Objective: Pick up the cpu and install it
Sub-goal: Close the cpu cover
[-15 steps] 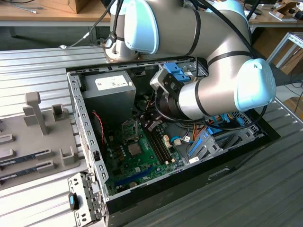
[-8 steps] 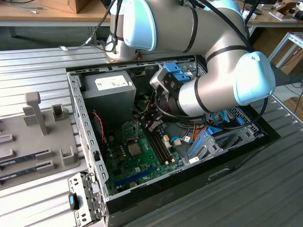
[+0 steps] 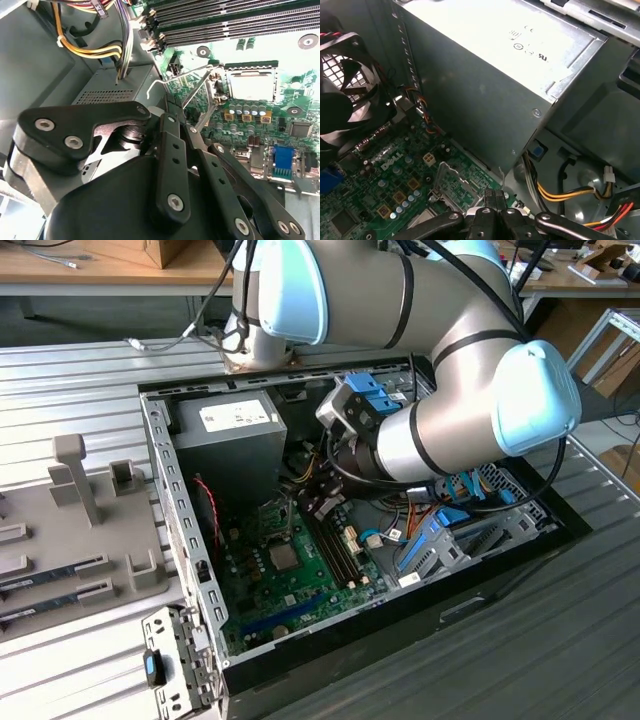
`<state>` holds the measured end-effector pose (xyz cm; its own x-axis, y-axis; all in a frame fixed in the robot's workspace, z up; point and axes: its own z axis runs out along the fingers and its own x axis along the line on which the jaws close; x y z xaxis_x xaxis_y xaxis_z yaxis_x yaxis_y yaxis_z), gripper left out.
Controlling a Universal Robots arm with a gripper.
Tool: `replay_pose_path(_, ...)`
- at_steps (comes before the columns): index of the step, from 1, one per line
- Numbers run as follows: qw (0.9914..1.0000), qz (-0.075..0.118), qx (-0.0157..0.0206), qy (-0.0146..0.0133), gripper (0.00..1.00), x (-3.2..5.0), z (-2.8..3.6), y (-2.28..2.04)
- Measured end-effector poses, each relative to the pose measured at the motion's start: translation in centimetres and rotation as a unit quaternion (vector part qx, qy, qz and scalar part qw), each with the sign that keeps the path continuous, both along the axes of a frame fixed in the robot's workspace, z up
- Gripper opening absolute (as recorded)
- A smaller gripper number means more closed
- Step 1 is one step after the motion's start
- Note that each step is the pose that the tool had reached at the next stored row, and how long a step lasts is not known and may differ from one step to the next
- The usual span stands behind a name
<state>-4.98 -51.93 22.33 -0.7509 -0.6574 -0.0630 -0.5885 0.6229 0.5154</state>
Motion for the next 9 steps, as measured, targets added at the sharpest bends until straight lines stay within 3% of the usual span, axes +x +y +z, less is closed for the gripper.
replay_pose_path(2, 1.00000, 0.000, -0.0016, 0.0000, 0.11, 0.01, 0.02, 0.01)
replay_pose_path(6, 0.99996, 0.000, -0.0090, -0.0001, 0.11, -0.01, 0.02, 0.01)
replay_pose_path(9, 0.99995, 0.001, -0.0097, 0.0000, 0.11, 0.01, 0.05, -0.03)
